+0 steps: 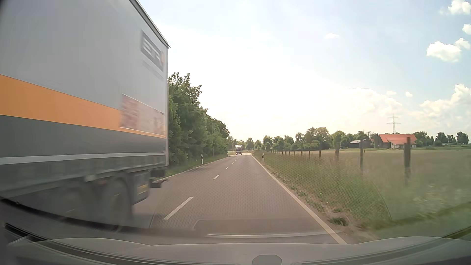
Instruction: Follow the waypoints while adhering to traffic rules and regulations
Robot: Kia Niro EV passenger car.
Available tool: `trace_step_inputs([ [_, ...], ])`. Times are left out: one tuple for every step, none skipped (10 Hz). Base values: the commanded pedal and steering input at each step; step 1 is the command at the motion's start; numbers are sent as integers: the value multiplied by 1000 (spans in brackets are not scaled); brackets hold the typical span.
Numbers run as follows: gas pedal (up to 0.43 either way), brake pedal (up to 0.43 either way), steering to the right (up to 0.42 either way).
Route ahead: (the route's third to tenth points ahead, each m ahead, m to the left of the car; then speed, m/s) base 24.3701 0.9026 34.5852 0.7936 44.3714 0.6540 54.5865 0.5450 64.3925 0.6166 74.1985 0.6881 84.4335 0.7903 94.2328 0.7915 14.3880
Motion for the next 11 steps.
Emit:
trace_step_inputs([
  [169, 0, -5],
  [169, 0, -4],
  [169, 0, -4],
  [169, 0, -4],
  [169, 0, -4],
  [169, 0, -4],
  [169, 0, -4],
  [169, 0, -4],
  [169, 0, -4],
  [169, 0, -4],
  [169, 0, -4],
])
